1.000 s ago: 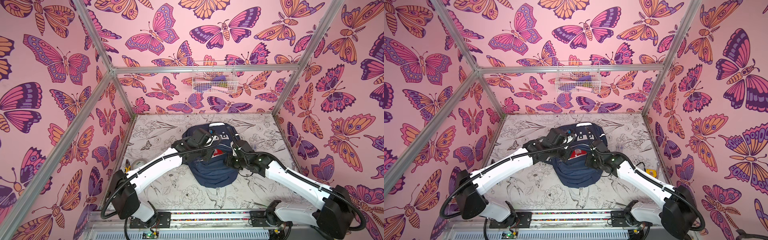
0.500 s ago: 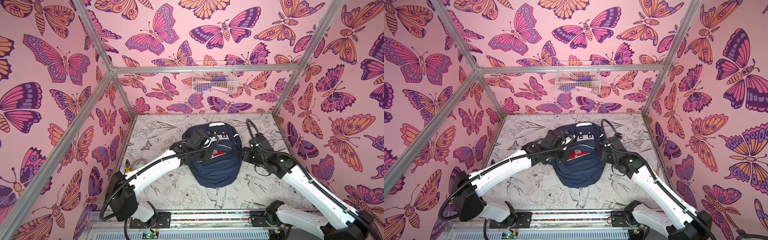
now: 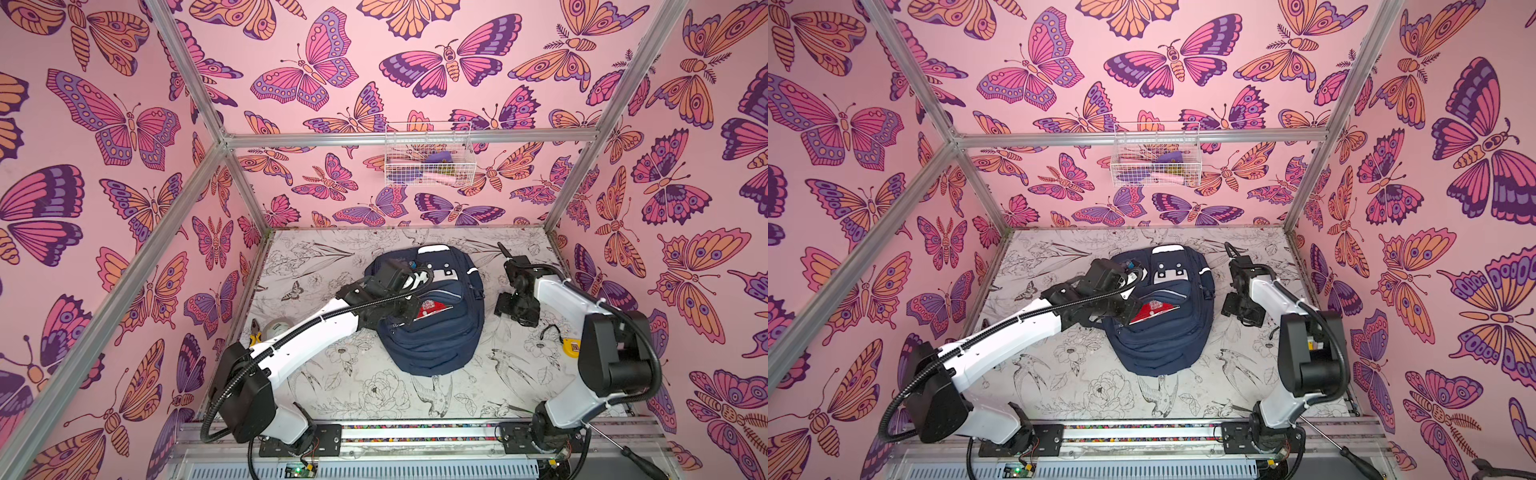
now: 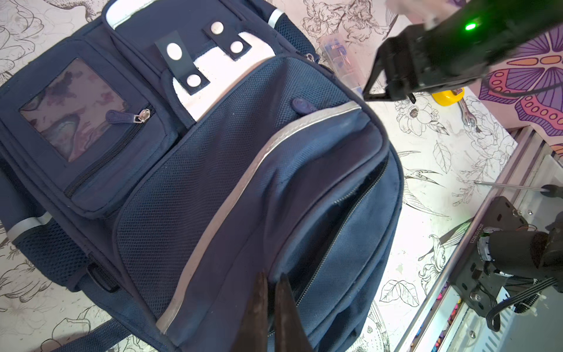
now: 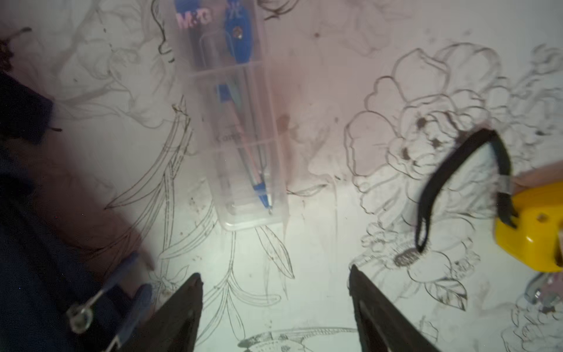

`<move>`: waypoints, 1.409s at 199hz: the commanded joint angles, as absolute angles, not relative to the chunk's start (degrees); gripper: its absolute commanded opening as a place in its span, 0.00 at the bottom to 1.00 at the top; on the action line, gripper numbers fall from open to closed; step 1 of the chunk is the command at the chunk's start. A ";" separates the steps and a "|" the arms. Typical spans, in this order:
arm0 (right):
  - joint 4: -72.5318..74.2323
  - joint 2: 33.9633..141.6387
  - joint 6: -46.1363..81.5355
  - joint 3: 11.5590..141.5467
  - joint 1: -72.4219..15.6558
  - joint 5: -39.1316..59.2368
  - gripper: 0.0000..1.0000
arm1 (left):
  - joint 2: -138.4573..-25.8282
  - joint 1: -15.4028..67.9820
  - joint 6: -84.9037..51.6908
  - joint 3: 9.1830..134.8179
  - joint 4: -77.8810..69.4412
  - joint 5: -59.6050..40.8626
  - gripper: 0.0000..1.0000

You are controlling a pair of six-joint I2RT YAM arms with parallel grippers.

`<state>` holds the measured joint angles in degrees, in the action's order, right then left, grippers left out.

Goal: Pack the student bag
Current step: 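Grasp the clear compass box beside the backpack with the right gripper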

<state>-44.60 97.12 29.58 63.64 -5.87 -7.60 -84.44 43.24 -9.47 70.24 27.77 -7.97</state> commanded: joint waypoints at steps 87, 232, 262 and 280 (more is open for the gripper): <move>-40.77 107.92 26.19 68.29 -5.56 -8.74 0.48 | -87.48 41.70 -11.38 73.50 27.98 -12.38 0.00; -48.22 84.15 23.87 66.51 -11.89 -3.77 0.14 | -84.68 39.05 -18.46 76.34 29.39 -16.75 0.60; -49.02 73.03 22.84 63.86 -18.00 -0.91 0.15 | -81.55 37.67 -21.60 74.81 29.42 -19.52 0.62; -49.80 67.70 22.64 63.20 -24.42 -0.66 0.16 | -79.32 36.51 -23.96 73.69 29.32 -23.17 0.63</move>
